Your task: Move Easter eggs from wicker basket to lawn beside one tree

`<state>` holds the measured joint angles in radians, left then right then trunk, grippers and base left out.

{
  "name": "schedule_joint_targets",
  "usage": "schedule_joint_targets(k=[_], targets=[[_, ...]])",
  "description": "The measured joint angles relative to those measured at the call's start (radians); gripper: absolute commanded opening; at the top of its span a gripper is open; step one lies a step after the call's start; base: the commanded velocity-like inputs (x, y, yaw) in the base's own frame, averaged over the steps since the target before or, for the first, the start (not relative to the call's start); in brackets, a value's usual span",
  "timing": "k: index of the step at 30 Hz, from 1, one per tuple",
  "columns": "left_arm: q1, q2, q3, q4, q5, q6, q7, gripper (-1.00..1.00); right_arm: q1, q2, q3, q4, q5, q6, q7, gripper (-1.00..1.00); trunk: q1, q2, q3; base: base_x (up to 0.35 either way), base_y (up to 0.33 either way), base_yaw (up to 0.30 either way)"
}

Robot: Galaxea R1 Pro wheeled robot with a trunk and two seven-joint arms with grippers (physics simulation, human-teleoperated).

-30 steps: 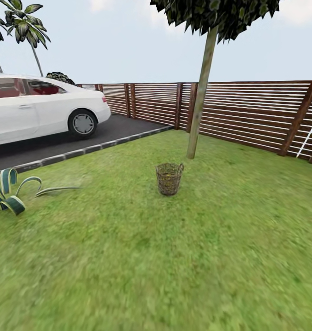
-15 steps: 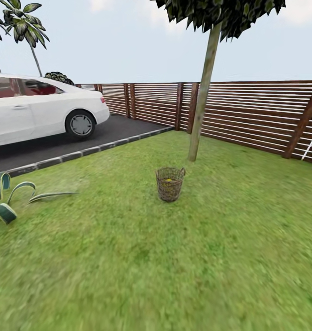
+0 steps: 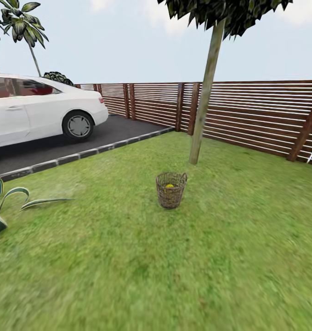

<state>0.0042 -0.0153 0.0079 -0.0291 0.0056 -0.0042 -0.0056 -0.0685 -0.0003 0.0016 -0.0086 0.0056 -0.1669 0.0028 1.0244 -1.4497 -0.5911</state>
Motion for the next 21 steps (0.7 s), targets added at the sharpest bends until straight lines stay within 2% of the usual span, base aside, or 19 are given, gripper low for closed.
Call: schedule_joint_targets(k=[6,13,21], targets=[[0.0,0.0,0.0,0.0,0.0,0.0,0.0,1.0,0.0,0.001,0.0,0.0,0.0,0.0,0.0,1.0,0.0,0.0,0.0,0.34,0.0,-0.03],[0.0,0.0,0.0,0.0,0.0,0.0,0.0,1.0,0.0,-0.001,0.0,0.0,0.0,0.0,0.0,1.0,0.0,0.0,0.0,0.34,0.0,-0.211],[0.0,0.0,0.0,0.0,0.0,0.0,0.0,1.0,0.0,0.0,0.0,0.0,0.0,0.0,0.0,1.0,0.0,0.0,0.0,0.34,0.0,-0.028]])
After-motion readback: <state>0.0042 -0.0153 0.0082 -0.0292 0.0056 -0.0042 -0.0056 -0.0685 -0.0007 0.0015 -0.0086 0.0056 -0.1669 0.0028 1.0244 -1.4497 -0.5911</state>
